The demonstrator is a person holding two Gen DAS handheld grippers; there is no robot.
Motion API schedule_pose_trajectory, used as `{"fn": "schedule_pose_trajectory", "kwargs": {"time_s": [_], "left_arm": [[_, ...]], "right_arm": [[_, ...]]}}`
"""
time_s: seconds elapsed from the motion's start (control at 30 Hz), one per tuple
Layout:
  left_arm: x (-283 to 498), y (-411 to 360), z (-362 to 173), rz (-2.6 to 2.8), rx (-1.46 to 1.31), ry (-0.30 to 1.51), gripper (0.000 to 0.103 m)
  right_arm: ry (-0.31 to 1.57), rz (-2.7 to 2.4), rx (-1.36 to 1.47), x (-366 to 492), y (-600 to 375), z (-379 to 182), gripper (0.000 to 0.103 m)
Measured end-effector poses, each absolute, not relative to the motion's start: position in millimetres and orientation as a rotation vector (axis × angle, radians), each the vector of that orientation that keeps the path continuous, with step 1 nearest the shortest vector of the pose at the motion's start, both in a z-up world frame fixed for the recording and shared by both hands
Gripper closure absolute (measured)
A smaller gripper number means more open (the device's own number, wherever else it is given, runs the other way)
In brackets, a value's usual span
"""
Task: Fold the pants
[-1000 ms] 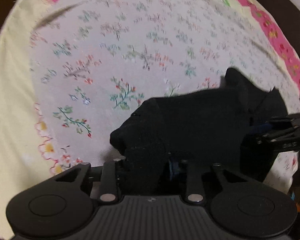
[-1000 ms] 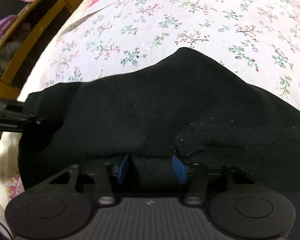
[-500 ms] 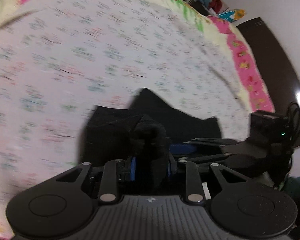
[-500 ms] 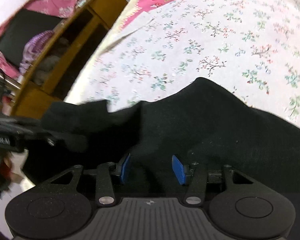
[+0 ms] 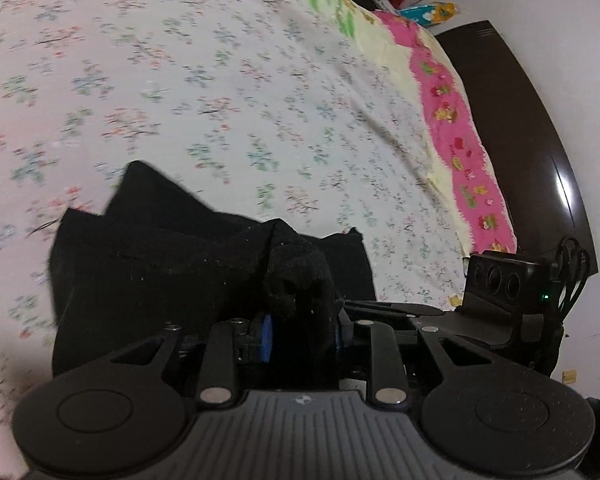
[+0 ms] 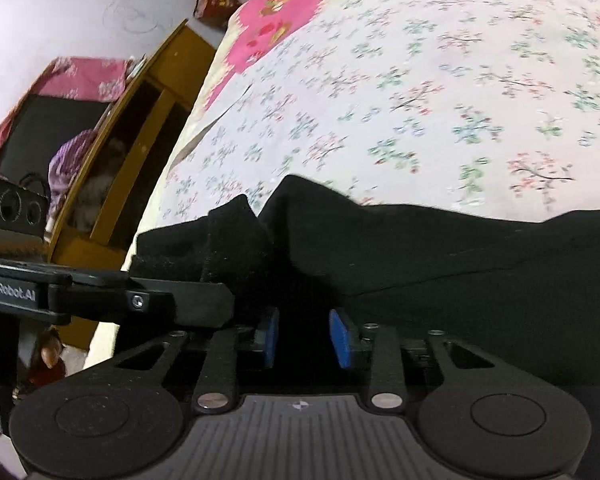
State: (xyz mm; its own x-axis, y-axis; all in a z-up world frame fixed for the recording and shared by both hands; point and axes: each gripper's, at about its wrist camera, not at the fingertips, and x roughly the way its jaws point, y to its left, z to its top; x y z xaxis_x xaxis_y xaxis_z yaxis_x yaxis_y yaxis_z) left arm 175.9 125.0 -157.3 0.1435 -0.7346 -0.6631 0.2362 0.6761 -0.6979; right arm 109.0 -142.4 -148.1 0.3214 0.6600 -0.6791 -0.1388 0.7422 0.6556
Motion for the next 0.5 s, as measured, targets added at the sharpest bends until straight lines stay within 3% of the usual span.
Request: {"fn": "schedule_pose_trajectory", "kwargs": {"time_s": [0.07, 0.5], "left_arm": [[180.1, 113.9, -159.2, -0.757, -0.508, 1.237, 0.067], [195.1, 35.5, -161.2, -0.876, -0.564, 1.216, 0.067]], "right_arm": [[1.126, 0.560, 0.596, 109.9, -153.4, -149.9, 0.103], [1.067, 0.430, 0.671, 98.3, -222.4, -146.5, 0.103]]}}
